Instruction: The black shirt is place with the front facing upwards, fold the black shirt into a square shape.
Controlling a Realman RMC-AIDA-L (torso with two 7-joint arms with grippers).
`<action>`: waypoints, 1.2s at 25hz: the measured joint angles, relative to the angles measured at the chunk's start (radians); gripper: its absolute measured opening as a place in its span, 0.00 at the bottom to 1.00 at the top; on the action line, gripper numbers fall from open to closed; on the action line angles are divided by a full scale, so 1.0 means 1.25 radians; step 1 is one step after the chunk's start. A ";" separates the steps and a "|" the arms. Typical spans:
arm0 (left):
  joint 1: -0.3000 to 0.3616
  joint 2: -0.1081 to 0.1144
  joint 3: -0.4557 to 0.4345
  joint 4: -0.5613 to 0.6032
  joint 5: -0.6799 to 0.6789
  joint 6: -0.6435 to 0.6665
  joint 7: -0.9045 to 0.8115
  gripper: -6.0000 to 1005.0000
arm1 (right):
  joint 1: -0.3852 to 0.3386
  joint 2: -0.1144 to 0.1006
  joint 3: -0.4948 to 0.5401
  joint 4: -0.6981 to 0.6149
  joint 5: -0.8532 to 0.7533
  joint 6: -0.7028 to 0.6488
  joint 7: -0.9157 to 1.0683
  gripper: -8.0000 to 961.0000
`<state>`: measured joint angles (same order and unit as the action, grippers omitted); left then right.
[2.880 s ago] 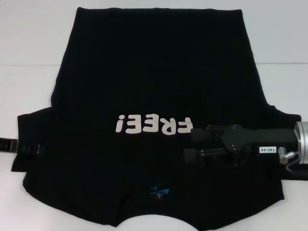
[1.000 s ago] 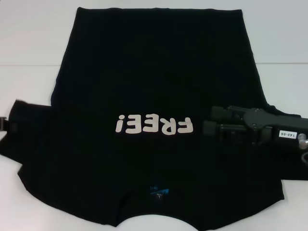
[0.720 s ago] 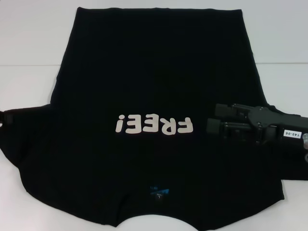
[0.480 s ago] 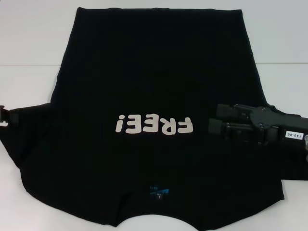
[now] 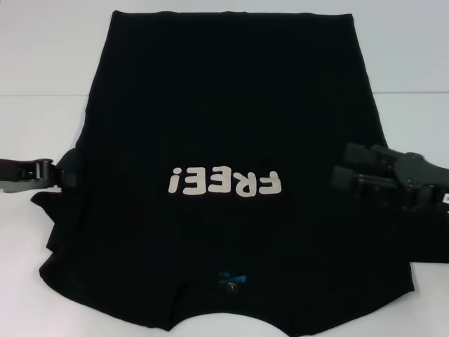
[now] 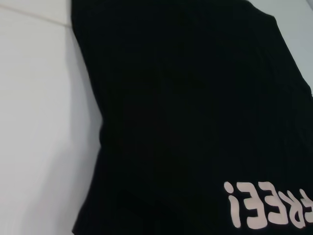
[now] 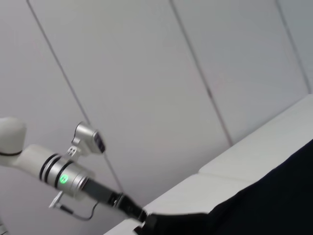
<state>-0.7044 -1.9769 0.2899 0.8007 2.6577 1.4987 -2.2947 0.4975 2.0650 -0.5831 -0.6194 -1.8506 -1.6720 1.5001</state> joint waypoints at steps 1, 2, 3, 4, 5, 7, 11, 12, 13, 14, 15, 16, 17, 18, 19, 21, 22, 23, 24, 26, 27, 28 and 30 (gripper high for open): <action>0.000 -0.003 0.002 0.000 0.000 -0.002 -0.002 0.02 | -0.005 0.001 0.010 0.003 0.005 -0.001 -0.015 0.96; -0.001 -0.008 0.003 0.000 -0.003 -0.005 -0.007 0.02 | -0.010 0.003 0.020 0.007 0.010 -0.001 -0.033 0.96; -0.001 -0.011 0.004 0.000 -0.005 -0.008 -0.013 0.02 | -0.014 0.004 0.027 0.011 0.015 -0.001 -0.049 0.96; -0.001 -0.013 0.004 0.000 -0.006 -0.009 -0.017 0.02 | -0.019 0.004 0.037 0.017 0.020 -0.001 -0.066 0.96; -0.001 -0.016 0.004 0.000 -0.007 -0.012 -0.022 0.02 | -0.022 0.005 0.044 0.021 0.025 -0.001 -0.081 0.96; -0.001 -0.022 0.005 0.000 -0.008 -0.018 -0.031 0.02 | -0.029 0.006 0.058 0.030 0.031 0.004 -0.108 0.96; -0.001 -0.039 0.010 -0.001 -0.008 -0.025 -0.050 0.02 | -0.037 0.007 0.084 0.049 0.034 0.017 -0.159 0.96; -0.002 -0.041 0.010 -0.001 -0.008 -0.025 -0.051 0.02 | -0.038 0.007 0.088 0.054 0.034 0.020 -0.170 0.96; -0.004 -0.046 0.010 -0.001 -0.008 -0.025 -0.054 0.02 | -0.038 0.007 0.091 0.059 0.034 0.025 -0.181 0.96; -0.005 -0.051 0.010 -0.001 -0.009 -0.027 -0.055 0.02 | -0.039 0.007 0.093 0.063 0.034 0.029 -0.190 0.96; -0.007 -0.057 0.011 -0.001 -0.009 -0.029 -0.056 0.02 | -0.039 0.007 0.093 0.068 0.034 0.034 -0.199 0.96; -0.008 -0.062 0.011 -0.002 -0.009 -0.035 -0.056 0.02 | -0.040 0.007 0.093 0.074 0.034 0.041 -0.208 0.96; -0.009 -0.067 0.011 -0.003 -0.009 -0.042 -0.057 0.02 | -0.041 0.006 0.093 0.078 0.034 0.045 -0.215 0.96; -0.010 -0.072 0.011 -0.006 -0.009 -0.052 -0.057 0.02 | -0.042 0.006 0.093 0.081 0.034 0.049 -0.220 0.96; -0.012 -0.075 0.011 -0.011 -0.009 -0.060 -0.057 0.03 | -0.044 0.006 0.093 0.082 0.034 0.052 -0.226 0.96; -0.014 -0.079 0.011 -0.023 -0.009 -0.073 -0.057 0.04 | -0.047 0.006 0.095 0.083 0.034 0.054 -0.232 0.96; -0.015 -0.080 0.011 -0.029 -0.010 -0.079 -0.058 0.05 | -0.048 0.006 0.096 0.083 0.034 0.055 -0.235 0.96; -0.016 -0.081 0.011 -0.036 -0.009 -0.086 -0.060 0.05 | -0.049 0.006 0.098 0.083 0.034 0.055 -0.236 0.96; -0.017 -0.082 0.011 -0.041 -0.010 -0.091 -0.062 0.06 | -0.050 0.006 0.100 0.083 0.034 0.055 -0.238 0.96; -0.017 -0.083 0.011 -0.047 -0.010 -0.098 -0.064 0.07 | -0.053 0.006 0.102 0.084 0.034 0.055 -0.241 0.96; -0.017 -0.084 0.011 -0.055 -0.010 -0.105 -0.065 0.08 | -0.054 0.006 0.103 0.084 0.034 0.055 -0.242 0.96; -0.017 -0.084 0.011 -0.067 -0.009 -0.114 -0.066 0.08 | -0.055 0.007 0.104 0.085 0.034 0.056 -0.244 0.96; -0.017 -0.084 0.011 -0.082 -0.009 -0.122 -0.066 0.09 | -0.056 0.007 0.106 0.088 0.034 0.058 -0.246 0.96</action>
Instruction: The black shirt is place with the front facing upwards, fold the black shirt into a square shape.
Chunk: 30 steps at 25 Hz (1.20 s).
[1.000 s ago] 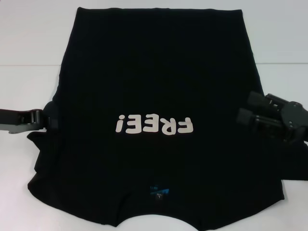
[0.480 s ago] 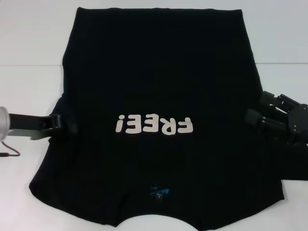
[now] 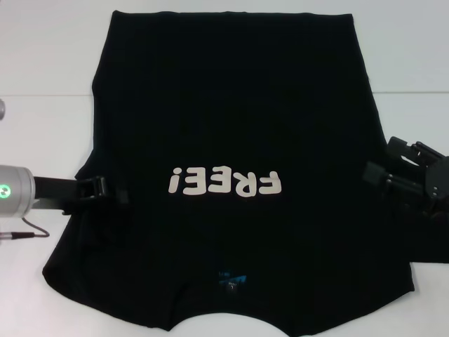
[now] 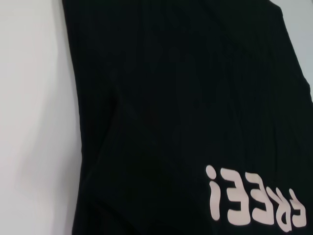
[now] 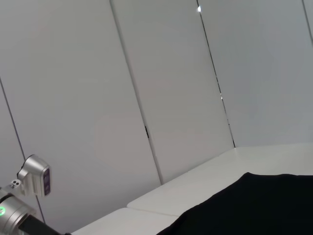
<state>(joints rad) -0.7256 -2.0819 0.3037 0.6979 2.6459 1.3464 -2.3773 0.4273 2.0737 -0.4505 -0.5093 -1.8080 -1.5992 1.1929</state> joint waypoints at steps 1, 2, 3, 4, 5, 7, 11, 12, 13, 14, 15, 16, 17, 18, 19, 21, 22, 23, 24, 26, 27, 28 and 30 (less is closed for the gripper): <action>0.000 0.000 0.000 -0.012 0.000 -0.005 0.000 0.10 | 0.000 0.000 0.001 0.003 0.000 0.005 -0.001 0.96; 0.000 0.000 0.000 -0.016 0.000 -0.006 0.000 0.11 | 0.000 0.000 0.001 0.003 0.000 0.005 -0.001 0.96; 0.001 0.000 0.000 -0.020 0.000 -0.007 0.000 0.11 | 0.000 0.000 0.001 0.003 0.000 0.007 -0.001 0.96; 0.000 0.000 0.000 -0.022 0.000 -0.008 0.000 0.12 | 0.000 0.000 0.001 0.004 0.000 0.010 -0.001 0.96; 0.000 -0.001 0.000 -0.023 -0.002 -0.008 0.000 0.13 | -0.001 0.000 0.001 0.004 0.000 0.013 -0.002 0.96; 0.000 -0.003 0.000 -0.025 -0.012 -0.007 0.000 0.14 | -0.001 0.000 0.001 0.004 -0.001 0.016 -0.004 0.96; 0.000 0.000 0.000 -0.041 -0.044 -0.001 -0.001 0.16 | -0.001 0.000 0.001 0.006 -0.001 0.017 -0.011 0.96; 0.000 0.002 0.000 -0.046 -0.047 -0.001 0.000 0.17 | -0.002 0.001 0.001 0.006 0.000 0.018 -0.011 0.96; -0.001 0.002 0.000 -0.049 -0.048 -0.001 0.001 0.20 | -0.002 0.001 0.001 0.006 -0.001 0.019 -0.012 0.96; -0.003 0.002 0.000 -0.052 -0.049 -0.001 0.003 0.23 | -0.002 0.002 0.001 0.007 -0.001 0.021 -0.013 0.96; -0.004 0.001 0.000 -0.054 -0.049 -0.003 0.004 0.25 | -0.002 0.002 0.001 0.008 -0.001 0.022 -0.014 0.96; -0.006 -0.001 0.001 -0.056 -0.049 -0.004 0.005 0.28 | -0.002 0.002 0.001 0.010 0.000 0.024 -0.016 0.96; -0.007 -0.003 0.001 -0.058 -0.049 -0.004 0.006 0.31 | -0.002 0.002 0.001 0.013 -0.001 0.026 -0.019 0.96; -0.010 -0.005 0.002 -0.064 -0.049 -0.004 0.007 0.31 | -0.002 0.003 0.001 0.015 0.000 0.027 -0.021 0.96; -0.011 -0.005 0.002 -0.069 -0.049 -0.003 0.008 0.31 | -0.002 0.003 0.001 0.016 0.000 0.028 -0.022 0.96; -0.014 -0.006 0.003 -0.070 -0.050 0.003 0.013 0.31 | -0.002 0.003 0.001 0.016 0.000 0.034 -0.023 0.96; -0.014 -0.006 0.003 -0.064 -0.050 0.005 0.014 0.31 | -0.002 0.003 0.001 0.016 0.000 0.037 -0.023 0.96; -0.013 -0.006 0.002 -0.049 -0.053 0.008 0.015 0.31 | -0.002 0.003 0.001 0.016 0.000 0.040 -0.024 0.96; -0.009 -0.006 0.002 -0.032 -0.057 0.011 0.015 0.31 | -0.002 0.003 0.001 0.016 0.000 0.041 -0.026 0.96; 0.006 0.003 0.002 0.000 -0.073 0.023 0.014 0.31 | -0.002 0.003 0.003 0.017 0.000 0.042 -0.029 0.96; 0.011 0.009 0.002 0.004 -0.077 0.030 0.013 0.31 | -0.002 0.003 0.004 0.019 0.000 0.042 -0.030 0.96; 0.014 0.017 0.002 0.006 -0.078 0.036 0.012 0.31 | -0.002 0.003 0.005 0.022 0.000 0.042 -0.031 0.96; 0.025 0.036 0.002 0.008 -0.081 0.050 0.012 0.31 | -0.002 0.003 0.008 0.025 0.000 0.042 -0.032 0.96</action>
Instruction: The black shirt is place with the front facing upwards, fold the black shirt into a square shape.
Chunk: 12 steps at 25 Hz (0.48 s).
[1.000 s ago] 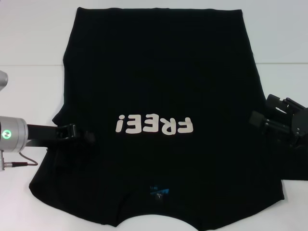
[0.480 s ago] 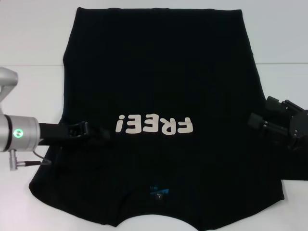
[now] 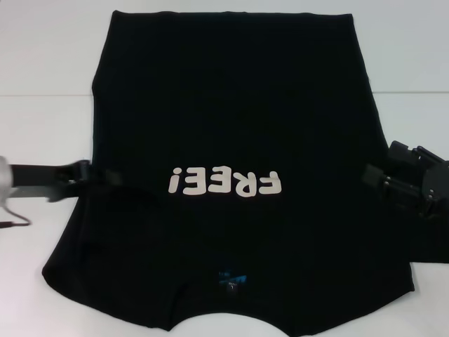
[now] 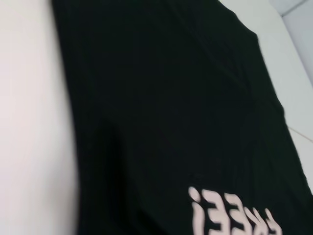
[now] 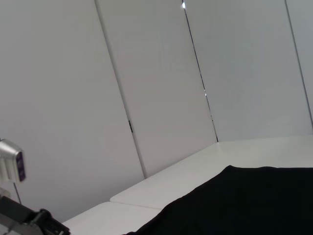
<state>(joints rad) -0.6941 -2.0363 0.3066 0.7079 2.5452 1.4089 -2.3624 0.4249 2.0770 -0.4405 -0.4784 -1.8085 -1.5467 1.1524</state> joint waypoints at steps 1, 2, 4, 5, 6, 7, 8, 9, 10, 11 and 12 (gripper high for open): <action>0.009 0.006 -0.002 0.006 -0.007 0.000 0.001 0.31 | 0.000 0.000 0.001 0.000 0.000 0.000 0.000 0.96; 0.015 0.009 -0.003 0.012 -0.014 -0.003 0.003 0.31 | 0.000 0.000 0.002 0.001 0.000 0.000 0.000 0.96; 0.032 0.011 -0.003 0.030 -0.034 -0.039 0.008 0.31 | 0.000 0.001 0.003 0.001 0.001 0.001 0.000 0.96; 0.038 0.010 -0.002 0.033 -0.043 -0.062 0.014 0.31 | 0.000 0.002 0.003 0.001 0.001 0.001 0.000 0.96; 0.040 0.009 -0.001 0.032 -0.047 -0.081 0.020 0.31 | 0.000 0.003 0.003 0.001 0.001 0.001 0.000 0.96; 0.041 0.009 0.000 0.023 -0.050 -0.109 0.032 0.31 | 0.001 0.004 0.003 0.001 0.001 0.001 0.000 0.96; 0.041 0.009 0.002 0.015 -0.051 -0.132 0.042 0.31 | 0.003 0.004 0.003 0.001 0.001 0.001 0.001 0.96; 0.041 0.008 0.004 0.006 -0.051 -0.151 0.049 0.31 | 0.004 0.004 0.003 0.001 0.001 -0.001 0.002 0.96; 0.039 0.008 0.011 -0.003 -0.051 -0.170 0.054 0.31 | 0.005 0.005 0.003 0.001 0.001 -0.002 0.004 0.96; 0.038 0.008 0.019 -0.010 -0.050 -0.188 0.058 0.31 | 0.006 0.005 0.003 0.001 0.001 -0.004 0.005 0.96; 0.037 0.007 0.031 -0.017 -0.050 -0.209 0.059 0.31 | 0.007 0.005 0.003 0.001 0.001 -0.006 0.006 0.96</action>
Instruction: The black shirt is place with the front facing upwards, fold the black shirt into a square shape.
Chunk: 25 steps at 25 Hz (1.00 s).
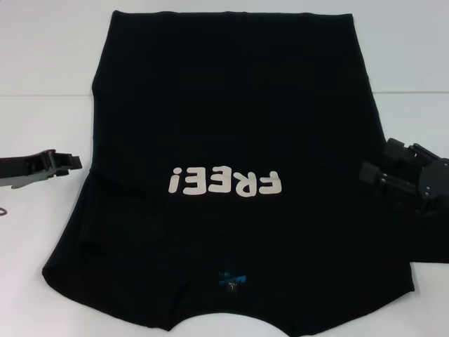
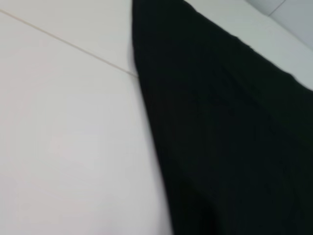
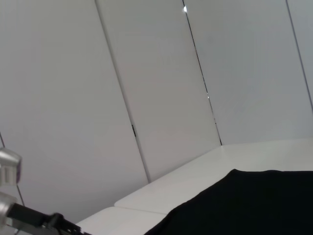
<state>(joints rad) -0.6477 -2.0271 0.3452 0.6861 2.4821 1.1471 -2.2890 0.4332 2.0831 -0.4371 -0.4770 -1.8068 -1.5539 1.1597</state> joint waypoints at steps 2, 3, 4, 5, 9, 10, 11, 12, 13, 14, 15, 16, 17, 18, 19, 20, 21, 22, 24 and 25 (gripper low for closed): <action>-0.001 -0.001 0.022 -0.017 -0.001 -0.040 0.001 0.31 | 0.000 0.000 0.000 0.000 0.000 -0.003 0.000 0.96; -0.002 -0.001 0.026 -0.024 -0.002 -0.051 0.002 0.31 | 0.001 0.001 0.000 0.000 0.000 -0.004 0.001 0.96; -0.003 -0.002 0.029 -0.031 -0.003 -0.059 0.004 0.31 | 0.001 0.001 0.000 0.000 0.000 -0.006 0.001 0.96; -0.006 -0.002 0.029 -0.038 -0.005 -0.066 0.009 0.31 | 0.001 0.001 0.000 0.000 0.001 -0.006 0.001 0.96; -0.021 -0.003 0.029 -0.066 -0.016 -0.083 0.026 0.31 | 0.002 0.002 0.000 0.000 0.006 -0.008 0.002 0.96; -0.026 -0.003 0.030 -0.076 -0.019 -0.083 0.032 0.31 | 0.002 0.002 0.000 0.000 0.007 -0.008 0.002 0.96; -0.034 -0.003 0.030 -0.089 -0.022 -0.082 0.038 0.31 | 0.002 0.002 0.000 0.001 0.007 -0.008 0.002 0.96; -0.041 -0.003 0.030 -0.098 -0.024 -0.080 0.041 0.31 | 0.002 0.002 0.000 0.001 0.007 -0.008 0.002 0.96; -0.048 -0.003 0.031 -0.106 -0.025 -0.076 0.044 0.31 | 0.002 0.002 0.000 0.002 0.007 -0.008 0.002 0.96; -0.057 -0.003 0.031 -0.117 -0.025 -0.073 0.049 0.31 | 0.001 0.002 0.000 0.004 0.007 -0.009 0.002 0.96; -0.068 -0.004 0.031 -0.128 -0.026 -0.071 0.055 0.31 | 0.001 0.002 0.000 0.006 0.007 -0.009 0.002 0.96; -0.073 -0.004 0.031 -0.134 -0.027 -0.070 0.060 0.31 | 0.001 0.003 0.000 0.008 0.007 -0.009 0.002 0.96; -0.083 -0.007 0.032 -0.146 -0.034 -0.069 0.071 0.31 | 0.000 0.002 0.000 0.009 0.008 -0.009 0.002 0.96; -0.092 -0.010 0.032 -0.155 -0.048 -0.069 0.087 0.31 | -0.001 0.002 0.000 0.009 0.008 -0.009 0.002 0.96; -0.097 -0.015 0.032 -0.159 -0.066 -0.069 0.106 0.31 | -0.003 0.002 0.000 0.010 0.008 -0.009 0.002 0.96; -0.102 -0.022 0.032 -0.161 -0.092 -0.070 0.133 0.31 | -0.004 0.002 0.000 0.010 0.008 -0.009 0.002 0.96; -0.104 -0.028 0.032 -0.160 -0.119 -0.073 0.158 0.30 | -0.004 0.002 0.000 0.011 0.009 -0.009 0.001 0.96; -0.106 -0.034 0.032 -0.160 -0.150 -0.079 0.187 0.30 | -0.005 0.002 0.000 0.013 0.009 -0.009 0.001 0.96; -0.107 -0.043 0.032 -0.158 -0.208 -0.086 0.242 0.30 | -0.006 0.002 0.000 0.016 0.010 -0.015 0.001 0.96; -0.106 -0.045 0.032 -0.158 -0.231 -0.085 0.263 0.30 | -0.007 0.002 0.001 0.018 0.010 -0.023 0.002 0.96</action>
<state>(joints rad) -0.7796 -2.0833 0.3852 0.4891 2.1940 1.0408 -1.9607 0.4249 2.0850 -0.4361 -0.4548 -1.7947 -1.5824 1.1628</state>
